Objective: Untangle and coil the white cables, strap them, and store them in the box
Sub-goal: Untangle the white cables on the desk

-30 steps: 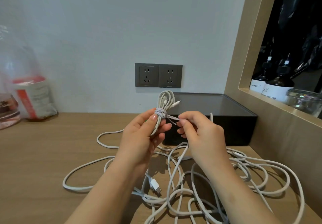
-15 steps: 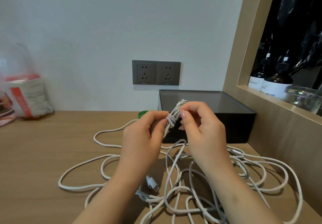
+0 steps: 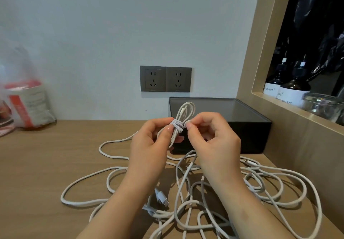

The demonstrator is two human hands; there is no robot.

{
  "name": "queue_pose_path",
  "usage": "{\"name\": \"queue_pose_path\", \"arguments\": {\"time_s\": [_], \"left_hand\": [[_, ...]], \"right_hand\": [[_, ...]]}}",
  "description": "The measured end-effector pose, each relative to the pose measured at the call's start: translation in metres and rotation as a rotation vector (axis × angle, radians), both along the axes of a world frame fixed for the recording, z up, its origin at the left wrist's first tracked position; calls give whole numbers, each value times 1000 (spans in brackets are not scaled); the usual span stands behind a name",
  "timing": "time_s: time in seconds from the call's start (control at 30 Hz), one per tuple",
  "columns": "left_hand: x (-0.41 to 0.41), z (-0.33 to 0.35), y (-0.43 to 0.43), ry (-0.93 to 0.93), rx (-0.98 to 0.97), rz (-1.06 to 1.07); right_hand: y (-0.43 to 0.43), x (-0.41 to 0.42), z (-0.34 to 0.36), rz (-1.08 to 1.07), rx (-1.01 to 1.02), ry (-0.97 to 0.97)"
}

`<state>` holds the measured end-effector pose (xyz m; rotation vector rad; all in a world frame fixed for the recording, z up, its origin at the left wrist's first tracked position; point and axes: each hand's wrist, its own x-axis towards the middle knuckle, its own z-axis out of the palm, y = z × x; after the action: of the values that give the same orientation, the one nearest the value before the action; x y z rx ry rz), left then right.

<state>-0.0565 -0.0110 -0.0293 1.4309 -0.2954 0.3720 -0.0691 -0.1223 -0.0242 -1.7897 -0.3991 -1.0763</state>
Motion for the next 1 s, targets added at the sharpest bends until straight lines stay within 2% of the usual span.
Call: {"name": "queue_pose_path", "arguments": {"time_s": [0.1,0.23,0.47,0.57,0.67,0.77,0.87,1.0], "left_hand": [[0,-3,0,-37,88,62],[-1,-4,0,-42,97,98],[-2,0,0,-35,86,118],[-1,2,-1,46,-51,60],[3,3,-1,221,-295,-48],[5,4,0,294,-463,-104],[4,3,-1,229,-357,-44],[-3,-1,-4,33,-64,157]], "right_hand": [[3,3,-4,10,-91,-4],[3,7,-7,-41,-145,-10],[1,6,-3,-31,-98,70],[-1,3,2,64,106,168],[3,3,5,269,353,323],[6,3,7,357,402,386],[6,0,10,366,387,316],[5,-5,8,265,169,232]]}}
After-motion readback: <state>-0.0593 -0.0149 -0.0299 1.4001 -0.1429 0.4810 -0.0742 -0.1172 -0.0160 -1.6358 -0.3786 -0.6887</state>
